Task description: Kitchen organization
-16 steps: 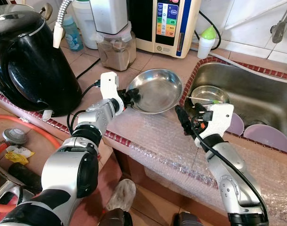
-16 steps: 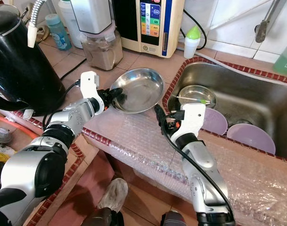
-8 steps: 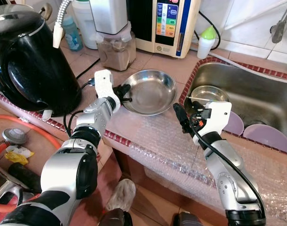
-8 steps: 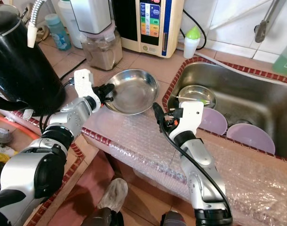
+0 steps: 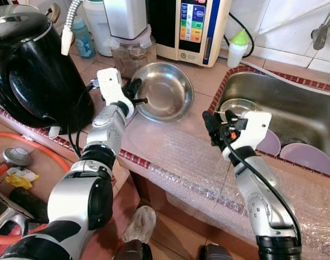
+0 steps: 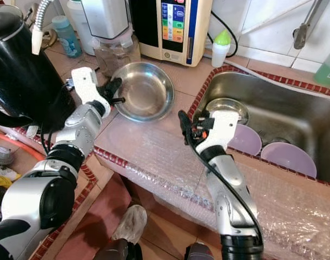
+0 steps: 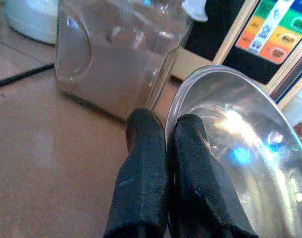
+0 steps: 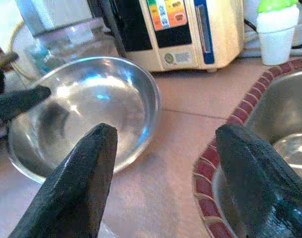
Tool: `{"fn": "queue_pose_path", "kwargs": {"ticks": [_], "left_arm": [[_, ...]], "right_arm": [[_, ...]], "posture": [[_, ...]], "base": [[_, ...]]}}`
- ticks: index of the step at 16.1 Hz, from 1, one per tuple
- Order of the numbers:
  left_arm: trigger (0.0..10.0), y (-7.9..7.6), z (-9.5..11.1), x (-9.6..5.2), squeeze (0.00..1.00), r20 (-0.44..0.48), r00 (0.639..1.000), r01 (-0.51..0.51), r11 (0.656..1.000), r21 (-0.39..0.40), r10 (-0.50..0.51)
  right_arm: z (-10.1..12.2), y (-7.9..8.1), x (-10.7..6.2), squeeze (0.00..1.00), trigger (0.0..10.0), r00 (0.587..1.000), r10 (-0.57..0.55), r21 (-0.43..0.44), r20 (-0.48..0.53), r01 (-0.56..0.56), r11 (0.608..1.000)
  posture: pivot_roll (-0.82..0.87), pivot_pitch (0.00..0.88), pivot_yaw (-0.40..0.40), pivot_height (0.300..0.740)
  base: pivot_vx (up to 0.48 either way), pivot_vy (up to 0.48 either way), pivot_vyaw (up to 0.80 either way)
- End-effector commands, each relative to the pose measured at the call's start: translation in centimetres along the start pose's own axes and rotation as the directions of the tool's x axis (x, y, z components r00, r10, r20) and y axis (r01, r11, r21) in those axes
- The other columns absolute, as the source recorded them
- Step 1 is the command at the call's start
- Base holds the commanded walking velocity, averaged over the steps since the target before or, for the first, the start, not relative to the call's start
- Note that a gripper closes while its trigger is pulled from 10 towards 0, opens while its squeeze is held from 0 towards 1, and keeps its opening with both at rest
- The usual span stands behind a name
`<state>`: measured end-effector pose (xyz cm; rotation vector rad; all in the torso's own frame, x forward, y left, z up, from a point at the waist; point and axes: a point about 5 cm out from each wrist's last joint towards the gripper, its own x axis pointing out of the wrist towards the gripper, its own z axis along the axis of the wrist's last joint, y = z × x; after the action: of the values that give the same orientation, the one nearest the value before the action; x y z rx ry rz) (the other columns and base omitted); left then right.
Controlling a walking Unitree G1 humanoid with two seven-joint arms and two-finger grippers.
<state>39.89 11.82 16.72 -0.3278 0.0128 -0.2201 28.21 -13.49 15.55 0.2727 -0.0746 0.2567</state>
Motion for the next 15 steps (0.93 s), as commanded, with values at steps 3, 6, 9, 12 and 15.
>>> {"fn": "queue_pose_path", "kwargs": {"ticks": [3,6,9,12,15], "left_arm": [[0.0,-1.6,1.6,0.1,0.00,0.122,0.987,0.107,0.994,0.015,-0.108],[0.0,-4.1,2.4,-0.1,0.00,0.182,0.950,0.258,0.966,0.004,-0.255],[0.0,-5.5,3.3,-0.5,0.00,0.233,0.909,0.353,0.936,0.009,-0.345],[0.0,-6.0,3.5,-0.9,0.00,0.238,0.887,0.398,0.917,0.037,-0.394],[0.0,-6.1,3.5,-1.4,0.00,0.241,0.872,0.426,0.903,0.057,-0.426]], "right_arm": [[1.2,0.8,1.1,0.00,10.0,0.999,0.008,0.097,0.047,-0.012,0.995],[1.2,1.7,2.6,0.00,10.0,0.997,0.037,0.101,0.064,-0.043,0.994],[1.3,1.8,3.9,0.00,10.0,0.996,0.043,0.037,0.074,-0.045,0.998],[1.6,0.9,4.5,0.00,0.0,0.995,-0.007,0.049,0.100,0.002,0.999],[2.8,-0.3,5.6,0.00,0.0,0.986,-0.073,0.050,0.149,0.066,0.997]], "posture": [[-0.09,0.043,0.065,0.740],[-0.09,0.041,0.071,0.740],[-0.09,0.042,0.070,0.740],[-0.07,0.039,0.067,0.740],[-0.06,0.037,0.062,0.740]], "base": [[0.000,0.000,0.00],[0.000,0.000,0.00],[0.000,0.000,0.00],[0.000,0.000,0.00],[0.000,0.000,0.00]]}}
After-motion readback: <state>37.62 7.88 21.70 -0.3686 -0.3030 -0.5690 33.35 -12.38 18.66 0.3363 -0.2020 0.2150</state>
